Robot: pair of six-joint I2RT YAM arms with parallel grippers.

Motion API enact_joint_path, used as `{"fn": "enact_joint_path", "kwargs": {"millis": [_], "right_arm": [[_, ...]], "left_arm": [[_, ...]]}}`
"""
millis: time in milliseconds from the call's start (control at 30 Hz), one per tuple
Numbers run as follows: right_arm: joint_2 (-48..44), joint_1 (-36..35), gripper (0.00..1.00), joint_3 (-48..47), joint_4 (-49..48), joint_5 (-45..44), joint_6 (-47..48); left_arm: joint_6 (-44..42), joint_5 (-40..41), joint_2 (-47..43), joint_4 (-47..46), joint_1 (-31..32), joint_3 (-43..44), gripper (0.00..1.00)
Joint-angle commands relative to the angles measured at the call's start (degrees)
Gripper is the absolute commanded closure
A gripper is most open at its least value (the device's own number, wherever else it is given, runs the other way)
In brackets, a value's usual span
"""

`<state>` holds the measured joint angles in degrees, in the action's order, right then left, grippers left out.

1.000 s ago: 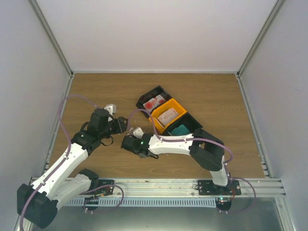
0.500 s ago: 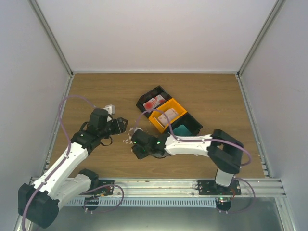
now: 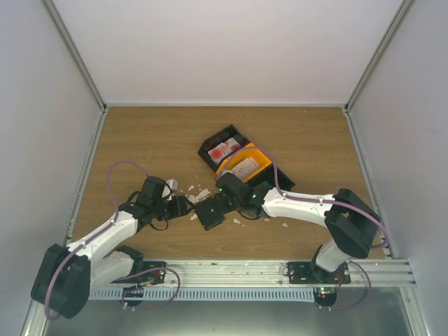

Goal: Put the credit cards into the card holder
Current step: Close the card holder at the center of the board.

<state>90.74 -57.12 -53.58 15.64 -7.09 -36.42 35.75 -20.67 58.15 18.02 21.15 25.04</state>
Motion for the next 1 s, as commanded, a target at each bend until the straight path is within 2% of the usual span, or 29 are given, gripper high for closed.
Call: {"fn": "enact_joint_path", "kwargs": {"millis": [0, 133, 400, 433, 567, 967], "right_arm": [[3.5, -0.1, 0.54, -3.1, 1.1, 1.7, 3.3], [6.7, -0.1, 0.61, -5.5, 2.5, 1.6, 4.4], [7.4, -0.1, 0.94, -6.3, 4.2, -1.1, 3.1], [7.4, -0.1, 0.96, -6.3, 4.3, -1.1, 3.1], [7.5, -0.1, 1.0, -6.4, 4.6, -0.9, 3.1], [5.0, -0.1, 1.0, -3.3, -0.4, 5.0, 4.8]], "left_arm": [[4.2, -8.4, 2.8, -10.8, 0.0, -4.6, 0.41], [4.8, -9.0, 5.5, -13.6, 0.5, -5.9, 0.44], [4.6, -8.9, 7.9, -15.7, 0.7, -6.5, 0.51], [4.5, -8.9, 8.0, -15.7, 0.8, -6.4, 0.51], [4.4, -8.9, 8.4, -16.0, 0.8, -6.4, 0.51], [5.1, -9.0, 11.4, -17.8, 1.5, -7.1, 0.52]]}}
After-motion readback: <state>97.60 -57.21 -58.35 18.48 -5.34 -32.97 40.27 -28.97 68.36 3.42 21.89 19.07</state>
